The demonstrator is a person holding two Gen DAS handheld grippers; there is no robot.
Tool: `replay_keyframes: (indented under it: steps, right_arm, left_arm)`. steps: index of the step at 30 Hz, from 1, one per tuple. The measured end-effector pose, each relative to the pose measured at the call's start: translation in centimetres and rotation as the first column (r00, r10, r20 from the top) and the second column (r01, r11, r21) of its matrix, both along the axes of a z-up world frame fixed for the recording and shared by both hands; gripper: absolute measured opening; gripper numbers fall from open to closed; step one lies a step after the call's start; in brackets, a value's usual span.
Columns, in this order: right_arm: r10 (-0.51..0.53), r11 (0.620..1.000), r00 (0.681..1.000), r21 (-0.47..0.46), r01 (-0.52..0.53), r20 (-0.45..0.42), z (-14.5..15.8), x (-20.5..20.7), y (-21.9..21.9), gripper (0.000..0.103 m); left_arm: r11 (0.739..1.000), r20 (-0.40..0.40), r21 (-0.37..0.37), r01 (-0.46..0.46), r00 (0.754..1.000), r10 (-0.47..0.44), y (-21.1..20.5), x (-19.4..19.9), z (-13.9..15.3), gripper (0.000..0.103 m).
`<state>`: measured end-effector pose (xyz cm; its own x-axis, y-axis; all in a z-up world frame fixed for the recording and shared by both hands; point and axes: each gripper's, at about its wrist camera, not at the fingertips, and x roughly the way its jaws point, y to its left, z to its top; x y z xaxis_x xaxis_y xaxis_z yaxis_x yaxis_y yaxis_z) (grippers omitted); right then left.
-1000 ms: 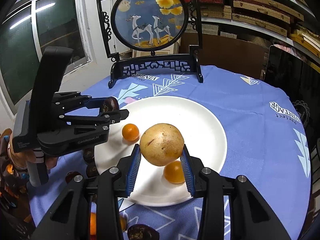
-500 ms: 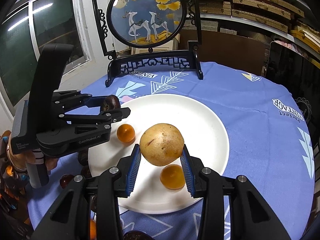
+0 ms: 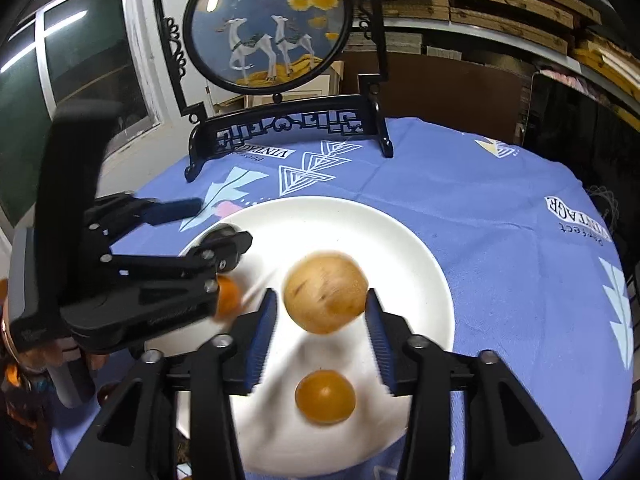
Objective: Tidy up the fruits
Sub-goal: 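Lower both held fruits onto the white plate and open both tools, then grasp a red plum with the right tool while the left tool grasps an orange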
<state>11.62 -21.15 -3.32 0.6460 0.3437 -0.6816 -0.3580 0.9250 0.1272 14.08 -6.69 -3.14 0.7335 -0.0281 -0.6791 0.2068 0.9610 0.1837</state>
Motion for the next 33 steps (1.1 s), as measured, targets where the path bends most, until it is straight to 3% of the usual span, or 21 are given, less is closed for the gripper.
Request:
replay_keyframes:
  steps: [6, 10, 12, 16, 19, 23, 27, 29, 31, 32, 33]
  right_arm:
    - [-0.025, 0.999, 1.000, 0.032, 0.025, -0.007, -0.1, -1.5, -1.6, 0.059]
    - [-0.011, 0.999, 1.000, 0.037, 0.012, -0.028, -0.1, -4.0, -2.2, 0.060]
    - [0.015, 0.999, 0.999, 0.039, -0.014, -0.030, 0.0, -6.1, -2.1, 0.066]
    - [0.102, 0.995, 0.994, 0.010, -0.102, -0.041, -0.4, -10.9, -1.0, 0.068]
    - [0.184, 0.982, 0.981, -0.022, -0.186, -0.064, -1.5, -15.1, 0.1, 0.077]
    - [0.267, 0.958, 0.957, -0.081, -0.276, -0.111, -3.4, -19.5, 2.1, 0.077]
    - [0.279, 0.952, 0.948, -0.086, -0.294, -0.155, -4.6, -20.2, 3.9, 0.077]
    - [0.286, 0.949, 0.947, -0.092, -0.301, -0.149, -5.1, -20.3, 4.7, 0.075]
    - [0.295, 0.944, 0.944, -0.104, -0.312, -0.150, -5.5, -20.2, 5.3, 0.054]
    - [0.287, 0.945, 0.944, -0.115, -0.307, -0.162, -5.9, -20.0, 5.4, 0.037]
    - [0.284, 0.946, 0.945, -0.111, -0.304, -0.164, -5.9, -19.9, 5.5, 0.037]
  left_arm:
    - [1.000, 0.016, -0.021, -0.016, 1.000, 0.017, 1.5, -0.9, 0.7, 0.073]
    - [0.998, 0.004, -0.052, -0.019, 1.000, 0.019, 2.5, -2.3, 1.1, 0.075]
    - [0.999, 0.009, -0.050, -0.018, 1.000, 0.018, 2.9, -3.5, 1.4, 0.076]
    - [0.999, 0.029, -0.044, -0.003, 1.000, 0.004, 3.7, -6.3, 2.2, 0.079]
    - [0.999, 0.052, -0.037, 0.009, 0.999, -0.007, 4.6, -9.2, 2.9, 0.084]
    - [0.999, 0.040, -0.036, 0.027, 0.999, -0.026, 5.9, -12.5, 2.6, 0.086]
    - [0.998, 0.002, -0.043, 0.042, 0.999, -0.042, 7.0, -15.2, 1.9, 0.086]
    - [0.998, -0.008, -0.044, 0.039, 0.999, -0.040, 7.4, -16.5, 1.5, 0.089]
    - [0.998, -0.026, -0.049, 0.031, 0.999, -0.033, 7.7, -17.4, 1.0, 0.090]
    - [0.998, -0.044, -0.054, 0.034, 0.998, -0.037, 7.7, -17.9, 0.8, 0.090]
    - [0.998, -0.056, -0.058, 0.040, 0.997, -0.043, 7.6, -18.4, 0.6, 0.090]
